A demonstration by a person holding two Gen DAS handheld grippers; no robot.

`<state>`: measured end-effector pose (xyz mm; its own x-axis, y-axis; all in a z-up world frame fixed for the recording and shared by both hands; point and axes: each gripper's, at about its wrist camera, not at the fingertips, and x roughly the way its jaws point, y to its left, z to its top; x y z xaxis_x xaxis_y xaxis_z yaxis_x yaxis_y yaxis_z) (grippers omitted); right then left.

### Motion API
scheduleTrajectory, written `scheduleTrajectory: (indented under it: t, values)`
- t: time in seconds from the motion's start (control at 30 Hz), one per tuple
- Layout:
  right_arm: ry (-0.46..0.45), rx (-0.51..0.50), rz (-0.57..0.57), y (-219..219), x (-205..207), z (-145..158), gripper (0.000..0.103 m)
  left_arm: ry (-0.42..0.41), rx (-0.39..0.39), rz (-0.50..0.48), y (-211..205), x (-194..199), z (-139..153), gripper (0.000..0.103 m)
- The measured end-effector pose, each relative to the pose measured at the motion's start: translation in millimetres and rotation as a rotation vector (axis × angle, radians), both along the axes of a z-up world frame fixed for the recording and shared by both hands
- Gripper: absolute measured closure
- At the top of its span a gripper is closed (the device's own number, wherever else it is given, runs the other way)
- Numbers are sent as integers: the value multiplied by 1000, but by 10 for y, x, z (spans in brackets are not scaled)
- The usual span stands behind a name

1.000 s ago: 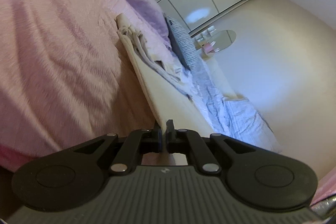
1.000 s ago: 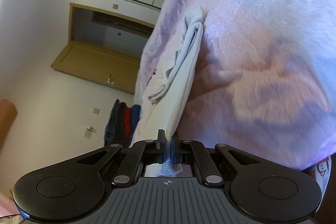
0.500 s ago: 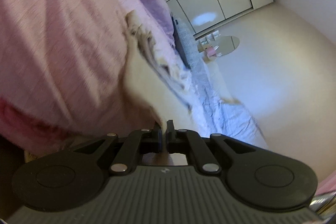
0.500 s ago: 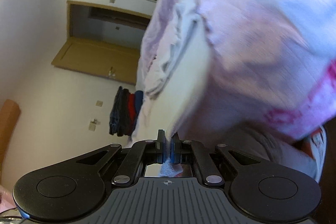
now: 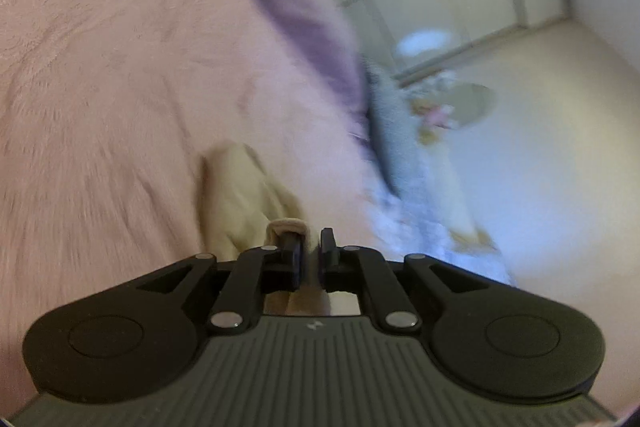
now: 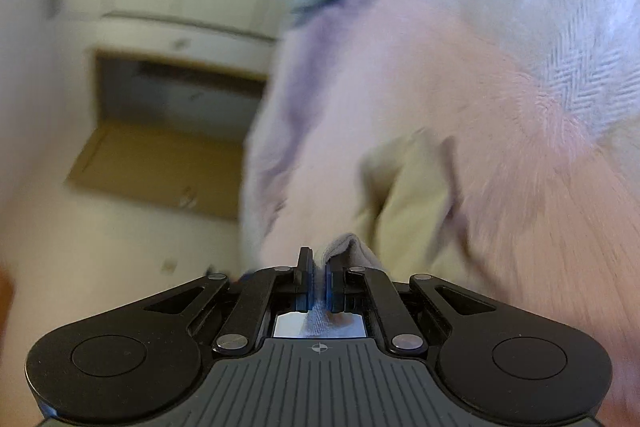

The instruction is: Fold clothes

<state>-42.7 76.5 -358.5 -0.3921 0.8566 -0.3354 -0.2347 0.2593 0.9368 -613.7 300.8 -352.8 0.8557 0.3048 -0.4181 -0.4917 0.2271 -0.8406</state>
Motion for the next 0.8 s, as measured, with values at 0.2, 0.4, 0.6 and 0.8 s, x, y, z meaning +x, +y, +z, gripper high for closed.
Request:
scheduleTrajectory:
  t: [0.2,0.4,0.6,0.8]
  values:
    - [234,-51,-166,224,233,-468,47,-35,-159,42,371,95,-323,82]
    - [127,-68,-210,98,440,-445,47,-49,-170,117,472,-25,-315,77]
    - [-356,43,-23,137,140,-20,47,33,-60,86,384,-39,-174,70]
    - [-714,56,152,284,-224,11,47,50,-25,46,446,61,-92,68]
